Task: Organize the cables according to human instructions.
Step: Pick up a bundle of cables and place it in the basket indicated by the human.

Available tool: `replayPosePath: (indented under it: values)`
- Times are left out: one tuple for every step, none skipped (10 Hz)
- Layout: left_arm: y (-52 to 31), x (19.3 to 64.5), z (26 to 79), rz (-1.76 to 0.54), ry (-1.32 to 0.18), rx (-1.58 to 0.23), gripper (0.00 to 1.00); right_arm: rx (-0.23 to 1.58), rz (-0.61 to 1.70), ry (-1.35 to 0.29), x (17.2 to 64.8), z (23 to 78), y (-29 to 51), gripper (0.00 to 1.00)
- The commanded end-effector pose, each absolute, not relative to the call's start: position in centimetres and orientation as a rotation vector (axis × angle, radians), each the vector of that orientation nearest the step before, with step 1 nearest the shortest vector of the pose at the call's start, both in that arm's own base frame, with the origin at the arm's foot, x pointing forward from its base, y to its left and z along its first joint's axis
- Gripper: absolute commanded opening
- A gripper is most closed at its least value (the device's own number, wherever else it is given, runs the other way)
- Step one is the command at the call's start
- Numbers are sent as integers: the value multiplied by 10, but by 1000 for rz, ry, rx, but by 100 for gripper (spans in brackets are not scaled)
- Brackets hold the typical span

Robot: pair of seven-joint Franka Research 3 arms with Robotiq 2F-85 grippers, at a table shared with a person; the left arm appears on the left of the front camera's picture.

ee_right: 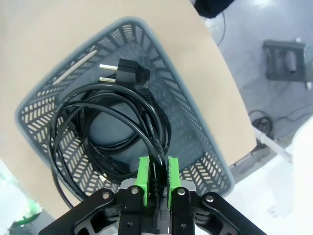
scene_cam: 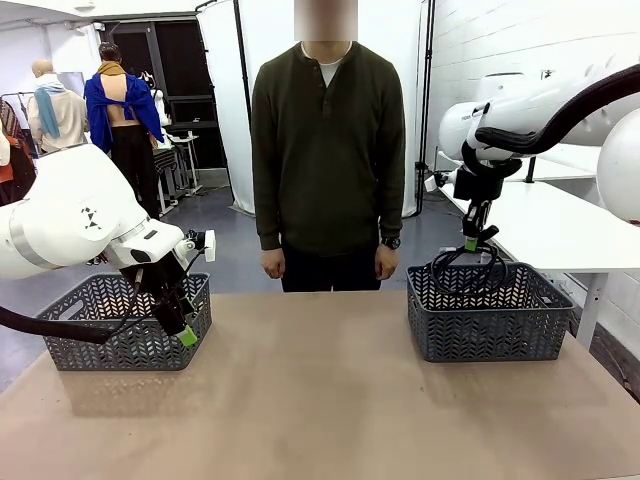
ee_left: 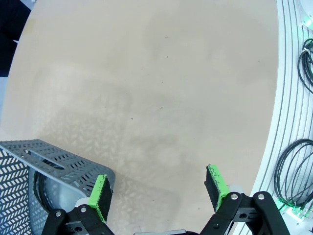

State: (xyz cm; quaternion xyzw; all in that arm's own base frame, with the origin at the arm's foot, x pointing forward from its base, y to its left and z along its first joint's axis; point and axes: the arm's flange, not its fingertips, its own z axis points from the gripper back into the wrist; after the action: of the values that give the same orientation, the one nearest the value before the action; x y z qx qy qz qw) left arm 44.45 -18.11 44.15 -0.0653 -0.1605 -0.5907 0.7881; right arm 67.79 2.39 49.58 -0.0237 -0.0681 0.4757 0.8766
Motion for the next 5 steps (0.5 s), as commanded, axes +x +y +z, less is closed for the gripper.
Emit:
replayPosePath:
  values:
    - [-181, 444, 443, -1275, -339, -139, 100, -29, 1064, -174, 687, 496, 13, 0]
    - [-181, 444, 443, -1275, -339, -139, 100, -18, 1073, -179, 691, 494, 9, 0]
    - [-181, 444, 443, -1275, -339, -139, 100, -13, 1098, -179, 693, 492, 7, 0]
    - [-181, 444, 443, -1275, -339, -139, 100, -18, 1095, -183, 692, 491, 6, 0]
    - [-181, 444, 443, -1275, -339, -139, 100, -9, 1098, -185, 692, 490, 6, 5]
